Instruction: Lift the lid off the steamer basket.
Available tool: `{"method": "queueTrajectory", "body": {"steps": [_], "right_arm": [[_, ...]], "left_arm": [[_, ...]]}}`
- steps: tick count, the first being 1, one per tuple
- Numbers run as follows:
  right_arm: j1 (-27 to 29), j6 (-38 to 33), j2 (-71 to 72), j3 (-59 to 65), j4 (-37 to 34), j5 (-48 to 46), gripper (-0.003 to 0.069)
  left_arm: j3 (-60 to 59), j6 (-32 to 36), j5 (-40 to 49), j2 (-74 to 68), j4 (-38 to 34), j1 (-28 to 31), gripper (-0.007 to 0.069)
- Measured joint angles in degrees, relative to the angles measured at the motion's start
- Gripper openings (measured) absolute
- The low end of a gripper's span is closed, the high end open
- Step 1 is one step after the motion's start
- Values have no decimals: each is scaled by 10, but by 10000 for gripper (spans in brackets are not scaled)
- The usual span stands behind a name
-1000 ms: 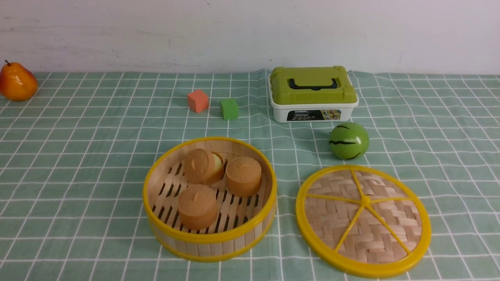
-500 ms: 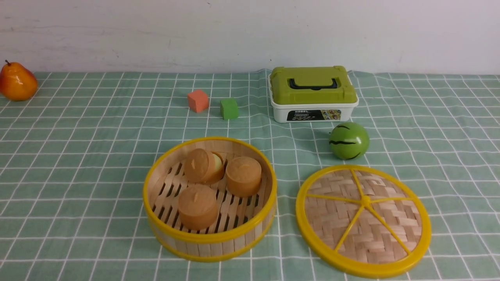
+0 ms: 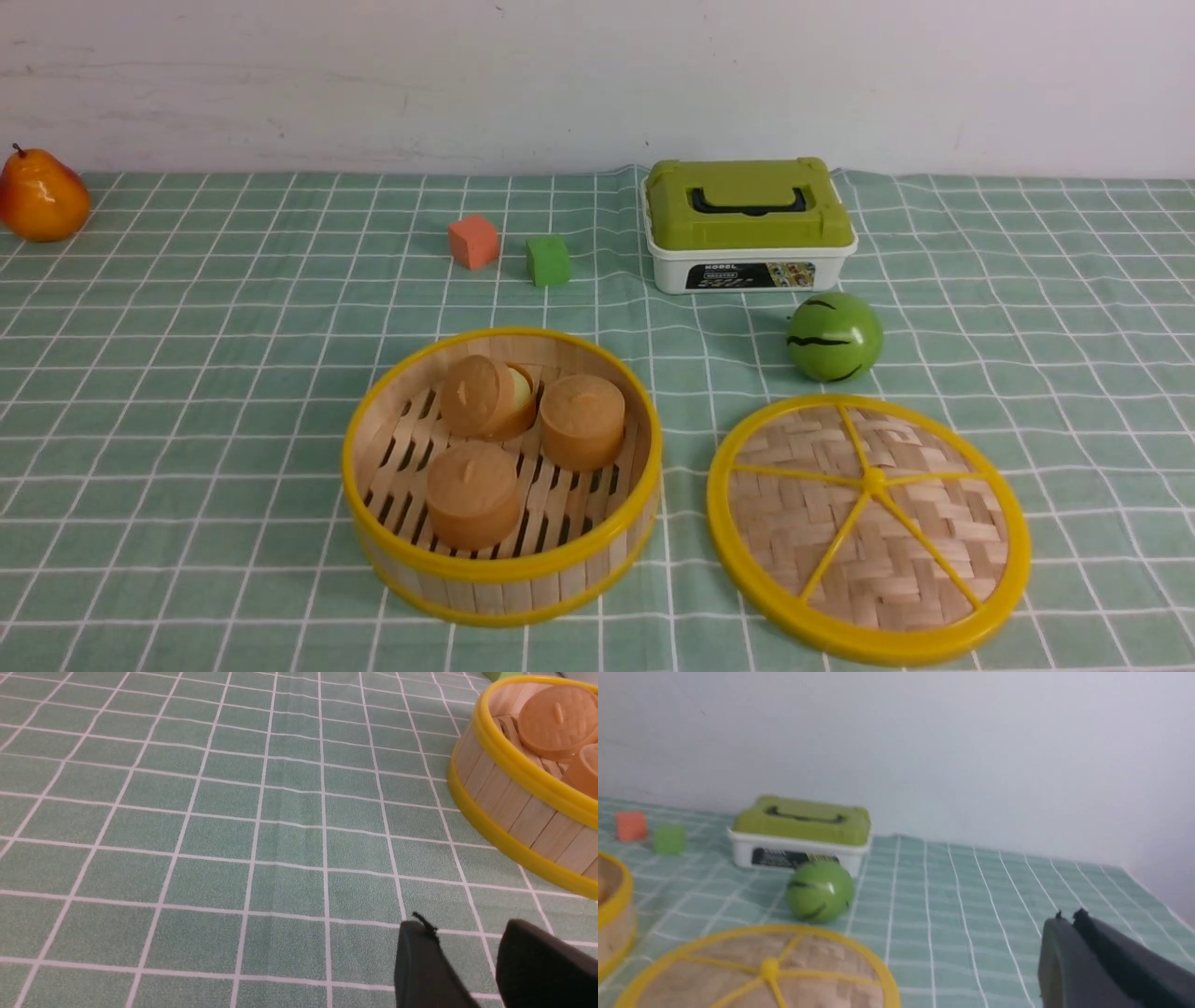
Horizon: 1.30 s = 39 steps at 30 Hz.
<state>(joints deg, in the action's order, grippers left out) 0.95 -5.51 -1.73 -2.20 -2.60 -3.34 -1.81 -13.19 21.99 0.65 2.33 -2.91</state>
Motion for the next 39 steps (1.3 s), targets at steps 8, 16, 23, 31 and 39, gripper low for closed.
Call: {"method": "queueTrajectory", "body": {"steps": [8,16,23,31,39], "right_arm": [[11,180,23,37,75,-139,-22],[-17,215,23,33,99,-187,-25],[-3,215,23,33,95,-188,-25],[18,194,23,32,74,-189,-25],[18,190,23,32,72,-189,-21]], "left_arm": [[0,0,1,0,0,0,239],[0,0,1,0,0,0,239],[0,0,1,0,0,0,239],[0,0,1,0,0,0,239],[0,0,1,0,0,0,239]]}}
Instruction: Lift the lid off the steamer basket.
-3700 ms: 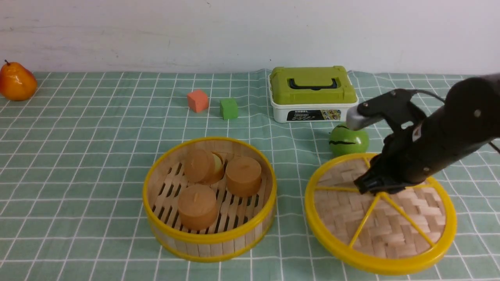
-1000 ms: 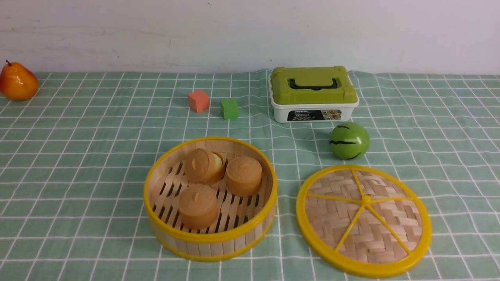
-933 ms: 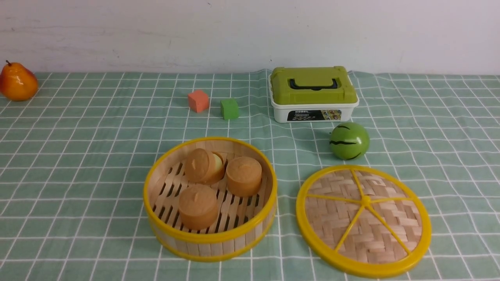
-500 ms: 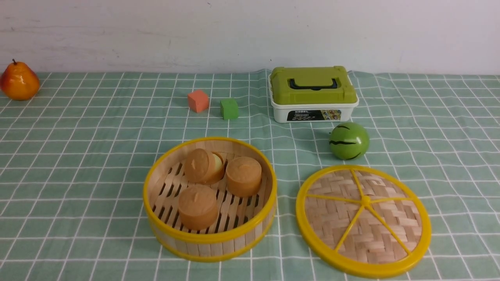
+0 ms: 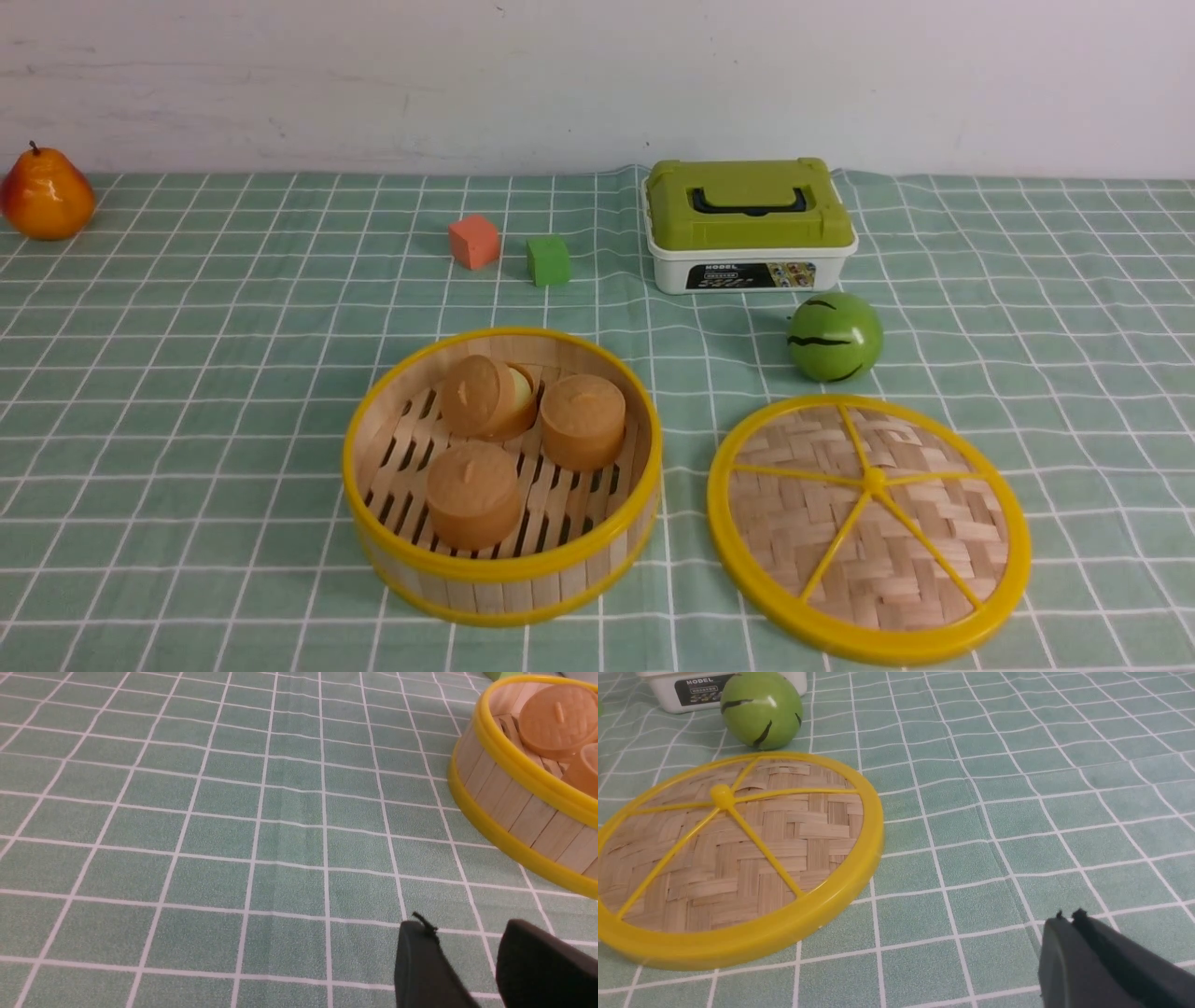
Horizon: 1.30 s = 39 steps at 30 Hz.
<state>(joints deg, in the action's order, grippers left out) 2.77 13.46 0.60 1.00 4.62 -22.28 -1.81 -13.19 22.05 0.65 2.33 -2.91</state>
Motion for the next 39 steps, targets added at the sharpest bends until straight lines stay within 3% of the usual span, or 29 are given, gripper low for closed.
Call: {"method": "queueTrajectory", "body": {"steps": [39], "right_arm": [[0,0,0,0,-1,0,25]], "left_arm": [[0,0,0,0,0,0,239]]}}
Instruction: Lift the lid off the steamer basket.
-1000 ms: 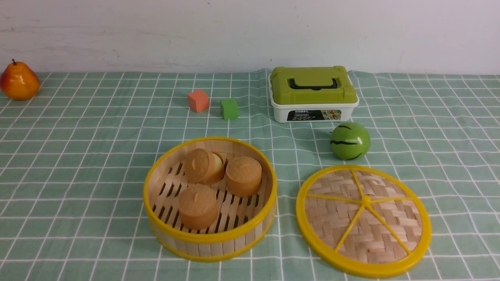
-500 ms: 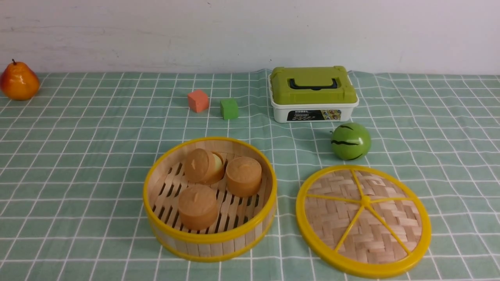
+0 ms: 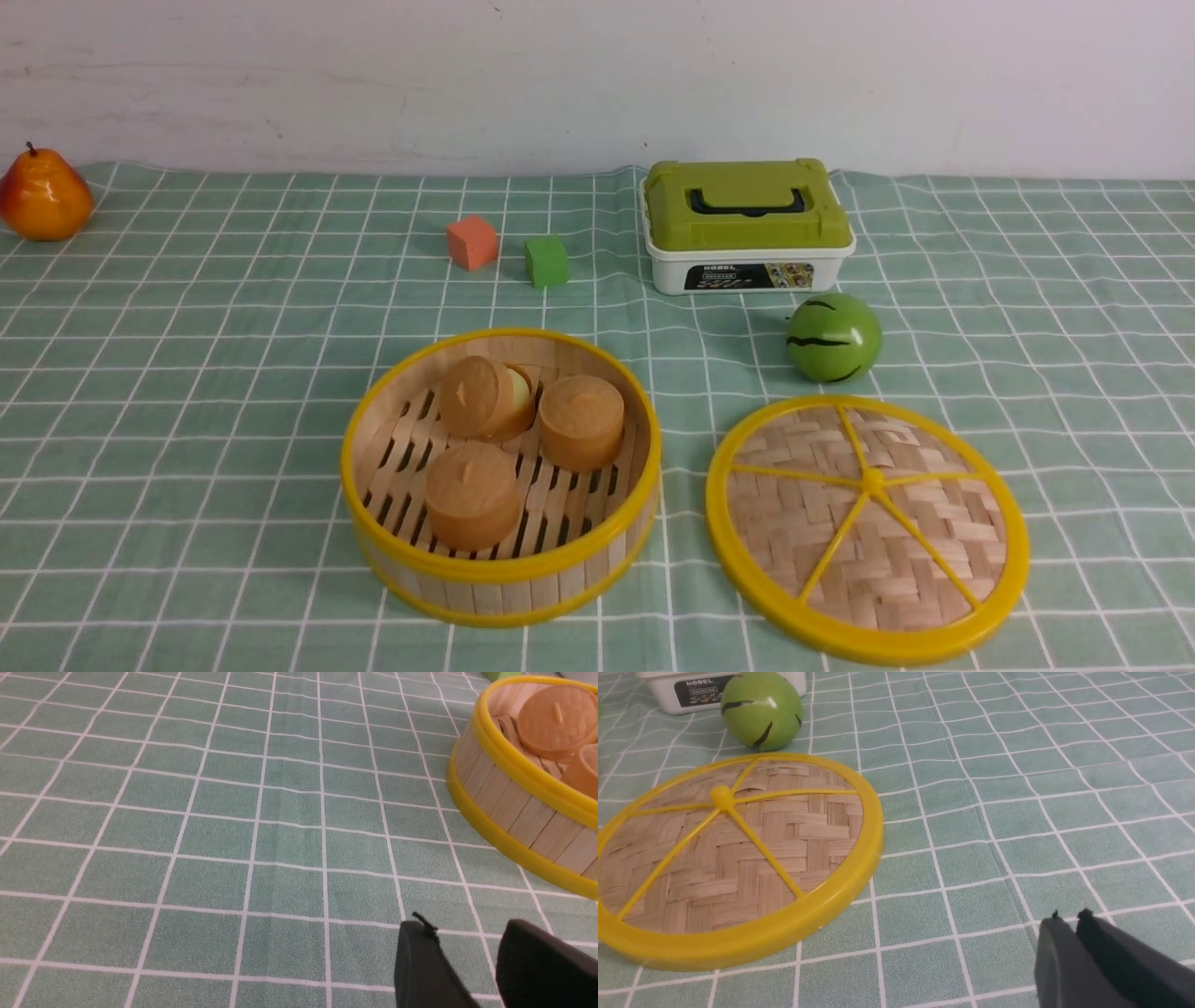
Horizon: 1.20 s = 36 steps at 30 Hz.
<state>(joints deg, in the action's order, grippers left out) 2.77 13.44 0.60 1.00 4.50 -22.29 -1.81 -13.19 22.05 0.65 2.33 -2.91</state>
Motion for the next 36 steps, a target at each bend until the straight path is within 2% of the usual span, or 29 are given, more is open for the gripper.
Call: {"method": "queueTrajectory", "body": {"steps": [36], "right_arm": [[0,0,0,0,0,0,75]], "left_arm": [[0,0,0,0,0,0,239]]}}
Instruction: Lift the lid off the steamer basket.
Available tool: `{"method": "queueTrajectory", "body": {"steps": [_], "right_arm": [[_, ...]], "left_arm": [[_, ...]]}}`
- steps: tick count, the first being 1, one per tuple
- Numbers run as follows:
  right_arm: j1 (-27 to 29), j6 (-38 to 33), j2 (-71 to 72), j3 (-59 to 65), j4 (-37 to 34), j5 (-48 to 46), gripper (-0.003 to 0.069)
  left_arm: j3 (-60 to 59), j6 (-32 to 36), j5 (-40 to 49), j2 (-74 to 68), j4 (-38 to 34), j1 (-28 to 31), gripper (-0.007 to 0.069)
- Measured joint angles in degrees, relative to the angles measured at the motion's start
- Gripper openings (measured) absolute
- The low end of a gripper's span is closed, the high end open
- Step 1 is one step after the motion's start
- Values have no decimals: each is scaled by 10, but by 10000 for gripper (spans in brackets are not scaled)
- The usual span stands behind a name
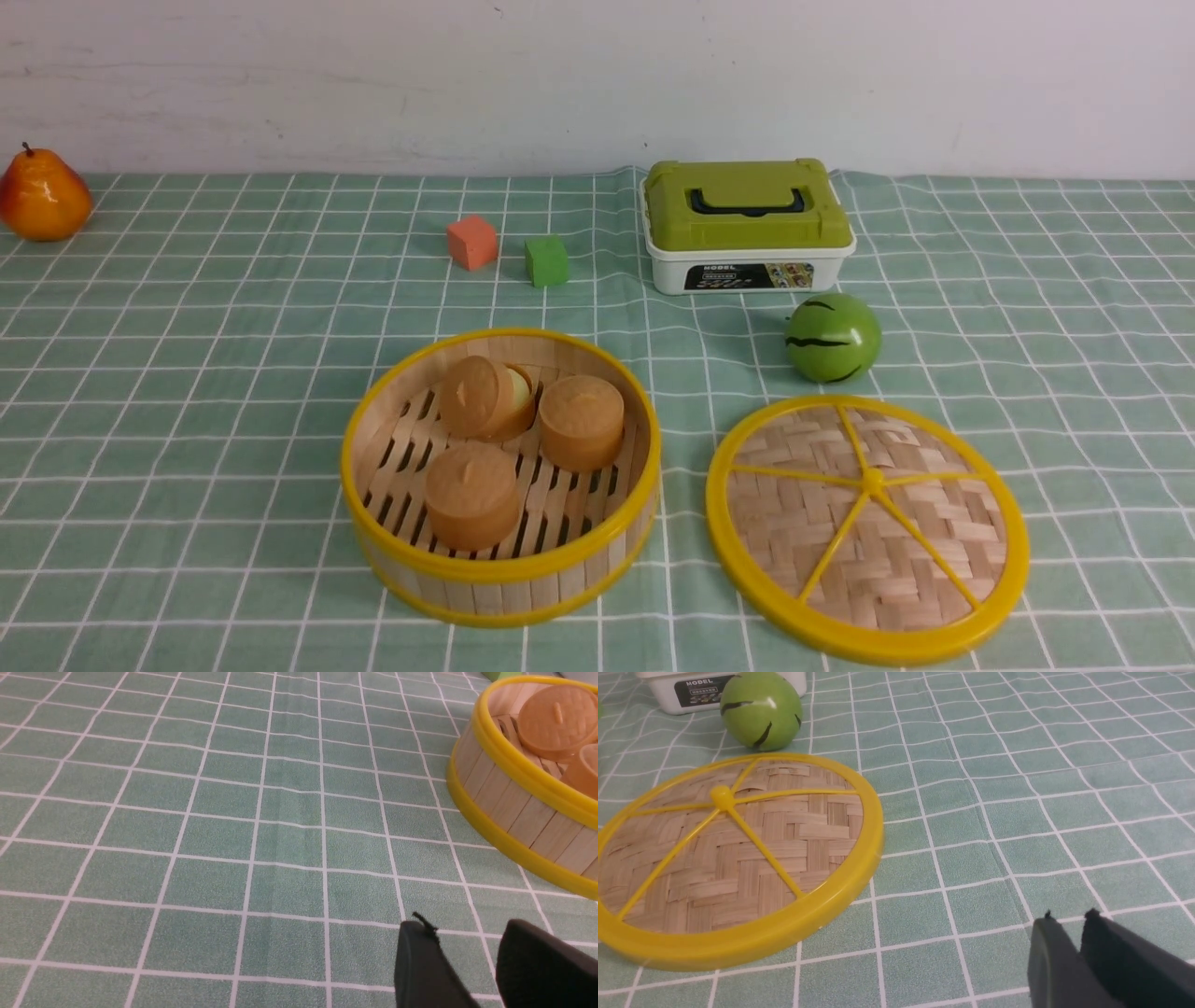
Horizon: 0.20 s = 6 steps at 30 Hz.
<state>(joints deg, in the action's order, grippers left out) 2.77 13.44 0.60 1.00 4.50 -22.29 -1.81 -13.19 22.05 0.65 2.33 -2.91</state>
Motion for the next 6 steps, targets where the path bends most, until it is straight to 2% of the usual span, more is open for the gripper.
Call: {"method": "queueTrajectory", "body": {"steps": [6], "right_arm": [[0,0,0,0,0,0,80]], "left_arm": [[0,0,0,0,0,0,239]]}}
